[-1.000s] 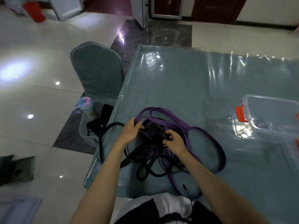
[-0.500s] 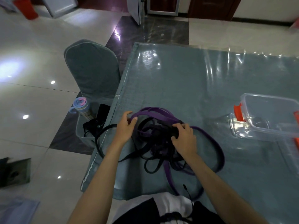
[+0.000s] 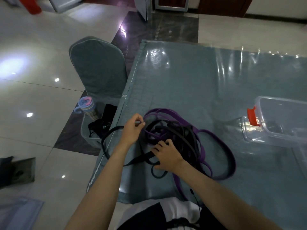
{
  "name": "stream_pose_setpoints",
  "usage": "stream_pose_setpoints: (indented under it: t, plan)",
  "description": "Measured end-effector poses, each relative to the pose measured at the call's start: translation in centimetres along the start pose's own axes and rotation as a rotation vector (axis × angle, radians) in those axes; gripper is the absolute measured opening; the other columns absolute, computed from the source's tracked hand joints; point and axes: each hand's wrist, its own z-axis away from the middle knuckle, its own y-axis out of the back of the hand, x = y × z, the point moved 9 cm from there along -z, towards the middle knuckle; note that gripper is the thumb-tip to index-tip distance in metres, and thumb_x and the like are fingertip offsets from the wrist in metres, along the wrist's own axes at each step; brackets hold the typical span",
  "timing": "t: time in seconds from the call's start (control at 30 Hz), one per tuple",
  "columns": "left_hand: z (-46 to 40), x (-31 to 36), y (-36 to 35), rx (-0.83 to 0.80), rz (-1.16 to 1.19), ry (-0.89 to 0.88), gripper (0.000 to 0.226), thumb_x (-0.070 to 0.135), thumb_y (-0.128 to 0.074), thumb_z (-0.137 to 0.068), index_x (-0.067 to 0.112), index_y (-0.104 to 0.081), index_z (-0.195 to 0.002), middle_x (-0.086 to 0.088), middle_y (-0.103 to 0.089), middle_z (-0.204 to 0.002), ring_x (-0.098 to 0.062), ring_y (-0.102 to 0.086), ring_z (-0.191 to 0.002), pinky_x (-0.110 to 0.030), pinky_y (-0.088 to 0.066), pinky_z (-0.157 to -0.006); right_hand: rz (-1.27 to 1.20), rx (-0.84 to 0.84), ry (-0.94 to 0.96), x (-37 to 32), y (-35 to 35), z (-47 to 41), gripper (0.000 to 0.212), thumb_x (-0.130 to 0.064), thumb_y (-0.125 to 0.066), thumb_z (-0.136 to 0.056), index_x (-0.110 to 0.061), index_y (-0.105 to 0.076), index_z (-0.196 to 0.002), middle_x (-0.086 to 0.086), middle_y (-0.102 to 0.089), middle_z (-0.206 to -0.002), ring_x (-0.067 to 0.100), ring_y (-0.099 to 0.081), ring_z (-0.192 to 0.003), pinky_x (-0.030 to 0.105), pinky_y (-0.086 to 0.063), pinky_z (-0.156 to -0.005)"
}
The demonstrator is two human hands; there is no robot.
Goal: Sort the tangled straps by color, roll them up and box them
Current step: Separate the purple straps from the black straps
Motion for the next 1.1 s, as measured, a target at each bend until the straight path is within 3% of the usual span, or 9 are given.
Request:
stream_pose_setpoints:
  t: [0.1, 0.23, 0.37, 0.5, 0.6, 0.67, 0.83, 1.0, 1.1]
  plan:
    - [-0.4, 0.7, -0.5, -0.033, -0.096, -0.078, 0.014, -0.002, -0.063, -0.101, 0.009, -0.069, -0.092, 0.003, -0.072, -0.097, -0.011, -0.068, -0.096, -0.024, -0.049, -0.087, 0.173, -0.071, -0.041, -1.1, -0.8, -0.8, 0.065, -0.051, -0.062, -0.097, -0.01, -0.051, -0.146, 0.01, -0.051, -0.143, 0.033, -0.041, -0.132, 0.057, -0.028, -0.116]
    - [-1.0, 0.6, -0.6, -0.038, -0.179, -0.101, 0.017, 0.0, -0.063, -0.102, 0.008, -0.078, -0.107, -0.008, -0.074, -0.114, -0.019, -0.067, -0.108, -0.026, -0.05, -0.095, 0.086, 0.001, -0.07, -0.5, 0.2, -1.2, 0.03, -0.029, -0.06, -0.097, -0.013, -0.069, -0.12, 0.008, -0.063, -0.129, 0.032, -0.049, -0.125, 0.054, -0.031, -0.113]
    - [-1.4, -0.2, -0.9, -0.052, -0.275, -0.111, 0.029, -0.001, -0.061, -0.103, 0.008, -0.075, -0.127, -0.015, -0.069, -0.121, -0.026, -0.066, -0.11, -0.038, -0.054, -0.102, -0.296, 0.21, -0.142, 3.9, 1.9, 0.4, 0.027, -0.028, -0.063, -0.093, -0.021, -0.074, -0.116, -0.004, -0.066, -0.122, 0.024, -0.055, -0.118, 0.041, -0.041, -0.102]
    - [-1.9, -0.3, -0.7, -0.014, -0.313, -0.095, 0.038, -0.002, -0.064, -0.099, 0.012, -0.071, -0.133, -0.01, -0.066, -0.117, -0.018, -0.062, -0.099, -0.027, -0.05, -0.095, -0.703, 0.45, -0.16, 8.3, 2.7, 4.6, 0.025, -0.03, -0.084, -0.088, -0.009, -0.081, -0.101, -0.001, -0.073, -0.105, 0.022, -0.064, -0.095, 0.04, -0.054, -0.088]
    - [-2.4, 0.2, -1.0, -0.018, -0.316, -0.102, 0.044, -0.002, -0.069, -0.094, 0.012, -0.071, -0.136, -0.011, -0.068, -0.116, -0.023, -0.066, -0.099, -0.023, -0.048, -0.09, -0.899, 0.547, -0.14, 9.6, 3.1, 7.3, 0.043, -0.054, -0.086, -0.078, -0.013, -0.08, -0.092, -0.011, -0.071, -0.101, 0.009, -0.063, -0.092, 0.022, -0.051, -0.086]
    - [-2.5, 0.3, -1.3, -0.029, -0.312, -0.097, 0.046, -0.001, -0.071, -0.093, 0.012, -0.069, -0.138, -0.011, -0.068, -0.119, -0.021, -0.066, -0.099, -0.022, -0.048, -0.088, -1.069, 0.613, -0.165, 10.3, 3.6, 8.8, 0.044, -0.06, -0.084, -0.077, -0.019, -0.078, -0.088, -0.016, -0.07, -0.099, 0.005, -0.067, -0.093, 0.017, -0.052, -0.085]
    - [-2.1, 0.1, -1.7, -0.067, -0.263, -0.053, 0.049, 0.0, -0.068, -0.098, 0.012, -0.063, -0.145, -0.012, -0.063, -0.128, -0.026, -0.066, -0.112, -0.04, -0.055, -0.104, -1.402, 0.88, -0.245, 12.3, 4.9, 11.8, 0.036, -0.048, -0.087, -0.083, -0.017, -0.078, -0.098, -0.002, -0.076, -0.101, 0.02, -0.074, -0.094, 0.031, -0.058, -0.085]
    - [-1.7, -0.3, -1.0, 0.017, -0.256, 0.003, 0.05, -0.007, -0.059, -0.099, 0.008, -0.058, -0.146, -0.016, -0.059, -0.139, -0.029, -0.056, -0.13, -0.026, -0.041, -0.106, -1.765, 0.807, -0.115, 13.0, 6.2, 12.1, 0.033, -0.042, -0.09, -0.079, -0.016, -0.075, -0.093, 0.002, -0.072, -0.088, 0.02, -0.07, -0.08, 0.03, -0.058, -0.073]
    - [-1.1, -0.9, -1.1, -0.024, -0.194, 0.055, 0.062, -0.009, -0.068, -0.091, 0.009, -0.054, -0.149, -0.016, -0.054, -0.143, -0.031, -0.052, -0.136, -0.032, -0.041, -0.113, -1.925, 0.903, -0.211, 14.7, 6.8, 12.7, 0.036, -0.044, -0.093, -0.074, -0.017, -0.076, -0.091, 0.004, -0.073, -0.086, 0.019, -0.07, -0.078, 0.029, -0.058, -0.071]
